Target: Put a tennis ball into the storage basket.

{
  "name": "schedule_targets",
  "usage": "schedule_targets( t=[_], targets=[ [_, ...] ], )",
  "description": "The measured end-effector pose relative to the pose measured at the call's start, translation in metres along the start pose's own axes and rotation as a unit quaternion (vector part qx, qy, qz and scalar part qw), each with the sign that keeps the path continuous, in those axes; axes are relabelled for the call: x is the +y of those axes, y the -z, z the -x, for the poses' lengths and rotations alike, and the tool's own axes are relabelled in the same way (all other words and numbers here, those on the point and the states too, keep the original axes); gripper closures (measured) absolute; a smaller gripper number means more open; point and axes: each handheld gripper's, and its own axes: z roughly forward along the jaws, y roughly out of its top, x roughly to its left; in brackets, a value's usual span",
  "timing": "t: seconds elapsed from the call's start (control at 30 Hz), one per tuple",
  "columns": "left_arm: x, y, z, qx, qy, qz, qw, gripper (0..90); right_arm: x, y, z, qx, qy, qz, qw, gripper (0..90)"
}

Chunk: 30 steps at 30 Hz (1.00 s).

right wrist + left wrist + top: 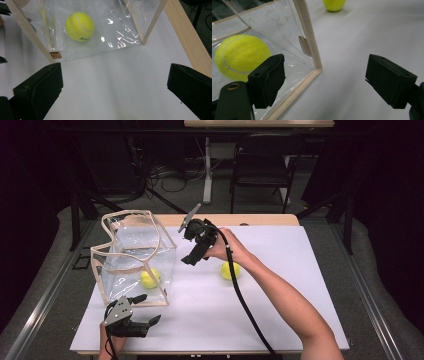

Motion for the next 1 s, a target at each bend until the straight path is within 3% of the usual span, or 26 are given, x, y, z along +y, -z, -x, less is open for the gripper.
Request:
schedule_targets(
  t=[1.0],
  targets=[
    [0.001, 0.001, 0.002, -0.001, -0.004, -0.003, 1.0000, 15.8, -0.051, -0.017, -0.009, 0.001, -0.006, -0.023, 0.9997, 0.0]
  ],
)
